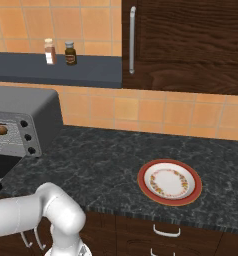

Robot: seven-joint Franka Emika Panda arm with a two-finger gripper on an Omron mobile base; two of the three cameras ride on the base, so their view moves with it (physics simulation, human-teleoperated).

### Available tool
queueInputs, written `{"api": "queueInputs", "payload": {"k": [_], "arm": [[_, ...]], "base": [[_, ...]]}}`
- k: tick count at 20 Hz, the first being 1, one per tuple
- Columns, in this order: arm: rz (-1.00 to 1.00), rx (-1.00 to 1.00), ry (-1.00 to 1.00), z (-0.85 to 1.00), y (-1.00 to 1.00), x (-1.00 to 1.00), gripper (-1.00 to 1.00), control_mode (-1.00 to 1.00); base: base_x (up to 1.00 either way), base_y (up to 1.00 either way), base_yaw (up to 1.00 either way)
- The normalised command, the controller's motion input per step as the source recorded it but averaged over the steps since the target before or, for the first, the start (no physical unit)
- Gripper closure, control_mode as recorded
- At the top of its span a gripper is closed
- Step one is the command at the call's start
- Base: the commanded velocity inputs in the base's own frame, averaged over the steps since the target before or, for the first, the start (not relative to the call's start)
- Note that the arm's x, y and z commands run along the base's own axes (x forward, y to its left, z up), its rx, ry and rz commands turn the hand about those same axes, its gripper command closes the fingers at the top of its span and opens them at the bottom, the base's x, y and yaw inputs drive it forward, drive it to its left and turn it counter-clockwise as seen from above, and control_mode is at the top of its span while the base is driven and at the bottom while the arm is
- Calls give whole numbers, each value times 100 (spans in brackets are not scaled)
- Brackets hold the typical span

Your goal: Pick up the kebab skewer and baguette bread, and place them inside the toaster oven. Close the toaster oven door and start by setting the timer.

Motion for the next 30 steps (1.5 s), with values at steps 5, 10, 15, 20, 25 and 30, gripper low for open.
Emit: {"api": "queueInputs", "payload": {"k": [5,10,15,20,25,30], "arm": [[0,0,-1,0,0,0,-100,-100],[0,0,-5,14,0,-5,-100,-100],[0,0,0,23,0,-37,-100,-100],[1,-1,1,17,0,-37,-100,-100],[15,-13,16,3,0,-50,-100,-100],[27,-20,19,0,0,-46,-100,-100]], "base": [[0,0,0],[0,0,0],[0,0,0],[0,0,0],[0,0,0],[0,0,0]]}}
